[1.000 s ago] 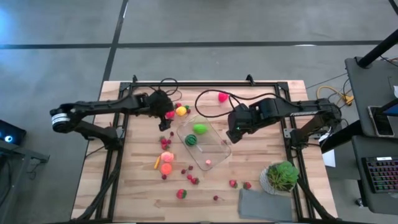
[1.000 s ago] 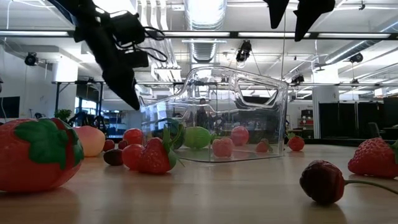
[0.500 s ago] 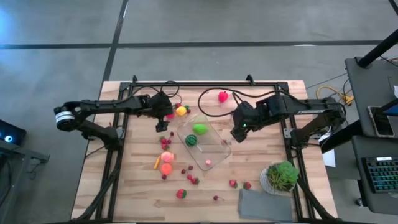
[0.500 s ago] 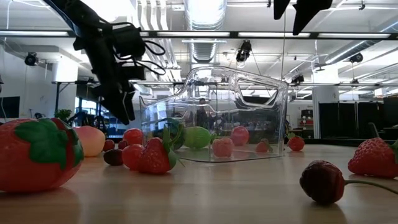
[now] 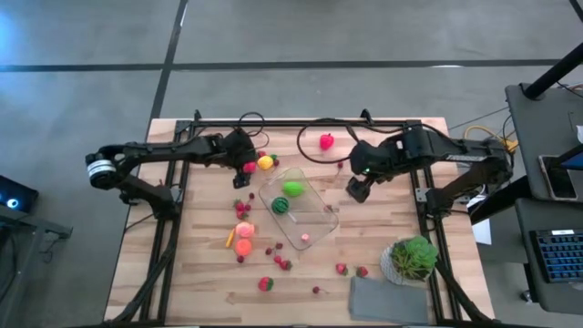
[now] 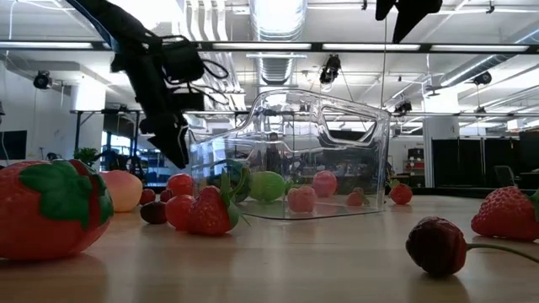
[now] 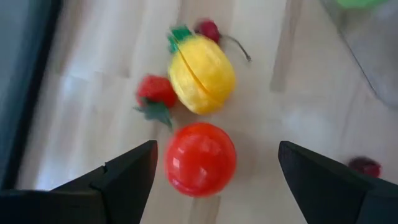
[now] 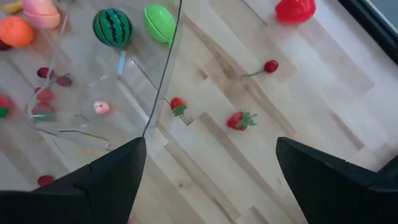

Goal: Pick and placing Produce into tupperware
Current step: Put the red tomato into the transparent bin, then put the red strawberry into the transparent bin

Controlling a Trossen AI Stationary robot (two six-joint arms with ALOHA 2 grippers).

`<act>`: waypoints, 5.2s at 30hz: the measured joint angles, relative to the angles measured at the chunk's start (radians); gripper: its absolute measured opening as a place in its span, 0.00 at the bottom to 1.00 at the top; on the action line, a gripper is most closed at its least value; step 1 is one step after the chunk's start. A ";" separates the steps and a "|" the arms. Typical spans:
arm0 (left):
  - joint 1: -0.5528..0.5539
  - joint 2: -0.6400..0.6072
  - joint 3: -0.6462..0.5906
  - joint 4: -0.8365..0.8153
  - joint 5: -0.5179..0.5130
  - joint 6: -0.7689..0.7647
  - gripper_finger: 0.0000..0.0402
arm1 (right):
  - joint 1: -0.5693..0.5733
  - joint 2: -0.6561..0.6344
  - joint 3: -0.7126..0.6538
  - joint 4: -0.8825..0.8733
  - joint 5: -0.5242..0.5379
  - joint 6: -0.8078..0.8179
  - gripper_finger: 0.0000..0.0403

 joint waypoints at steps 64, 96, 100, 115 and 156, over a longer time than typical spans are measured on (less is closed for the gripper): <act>-0.209 -0.214 0.162 -0.016 0.126 -0.224 0.60 | -0.030 -0.021 -0.004 0.069 0.052 -0.010 0.87; -0.344 0.121 0.173 0.212 0.175 -0.588 0.69 | -0.027 -0.019 -0.035 0.106 0.017 0.042 0.87; -0.344 0.123 0.173 0.223 0.150 -0.607 0.69 | -0.027 -0.018 -0.035 0.110 0.018 0.001 0.87; -0.335 -0.009 0.177 0.214 0.070 -0.475 0.69 | -0.022 -0.016 -0.047 0.085 0.003 0.085 0.87; -0.217 -0.350 0.143 0.100 0.045 -0.530 0.69 | -0.293 0.034 -0.906 0.831 -0.113 0.417 0.77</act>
